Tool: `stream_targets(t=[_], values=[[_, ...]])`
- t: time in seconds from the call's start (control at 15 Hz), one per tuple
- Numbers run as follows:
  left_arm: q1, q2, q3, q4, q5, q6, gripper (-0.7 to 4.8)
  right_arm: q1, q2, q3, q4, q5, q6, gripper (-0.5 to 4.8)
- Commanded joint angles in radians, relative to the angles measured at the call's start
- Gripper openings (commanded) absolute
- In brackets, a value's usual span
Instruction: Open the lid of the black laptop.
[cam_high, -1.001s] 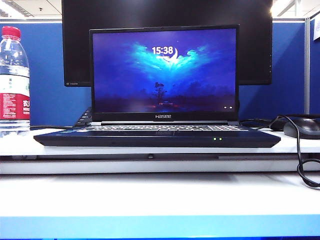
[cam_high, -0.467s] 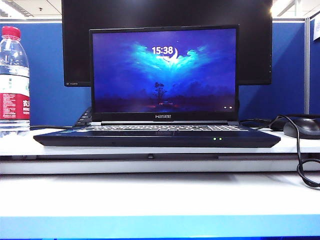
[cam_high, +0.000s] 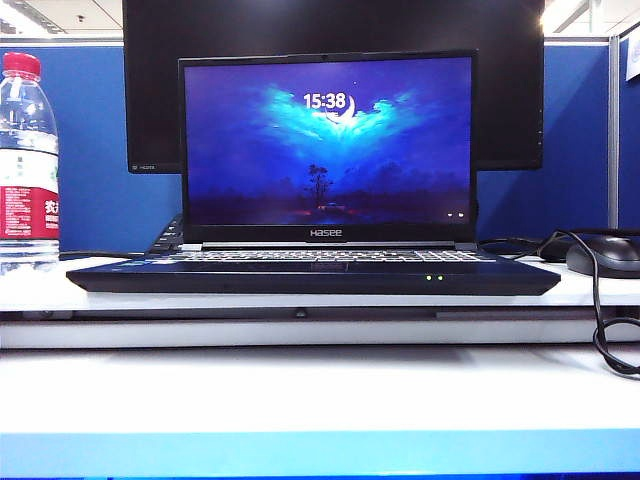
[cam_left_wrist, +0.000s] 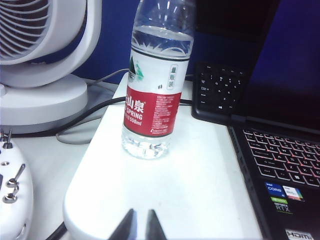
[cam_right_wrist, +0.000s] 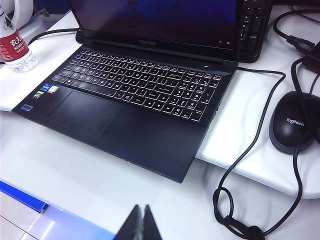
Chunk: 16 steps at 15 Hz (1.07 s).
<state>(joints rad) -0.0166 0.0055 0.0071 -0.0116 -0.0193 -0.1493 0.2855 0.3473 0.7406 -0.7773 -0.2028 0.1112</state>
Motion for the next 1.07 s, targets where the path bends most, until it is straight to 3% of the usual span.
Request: stream_targets(t=[0.07,0.73,0.8,0.87,0.93,1.07], values=[[-0.001,-0.002,0.000,0.014,-0.003,0.008,0.40,0.000,0.000,0.004,0.011,-0.001,0.000,-0.01],[0.000,-0.002,0.000,0.013,-0.003,0.007,0.40,0.000,0.000,0.004,0.010,0.000,-0.005,-0.01],[0.000,-0.002,0.000,0.013,-0.003,0.007,0.40,0.000,0.000,0.004,0.010,0.012,-0.060,-0.01],[0.000,-0.002,0.000,0.013,-0.003,0.007,0.40,-0.003,-0.022,-0.013,0.042,0.088,-0.060,-0.01],[0.000,-0.002,0.000,0.012,-0.003,0.007,0.40,-0.090,-0.108,-0.215,0.381,0.254,-0.060,-0.01],[0.000,-0.002,0.000,0.012,-0.003,0.007,0.40,-0.154,-0.142,-0.432,0.702,0.157,-0.026,-0.01]])
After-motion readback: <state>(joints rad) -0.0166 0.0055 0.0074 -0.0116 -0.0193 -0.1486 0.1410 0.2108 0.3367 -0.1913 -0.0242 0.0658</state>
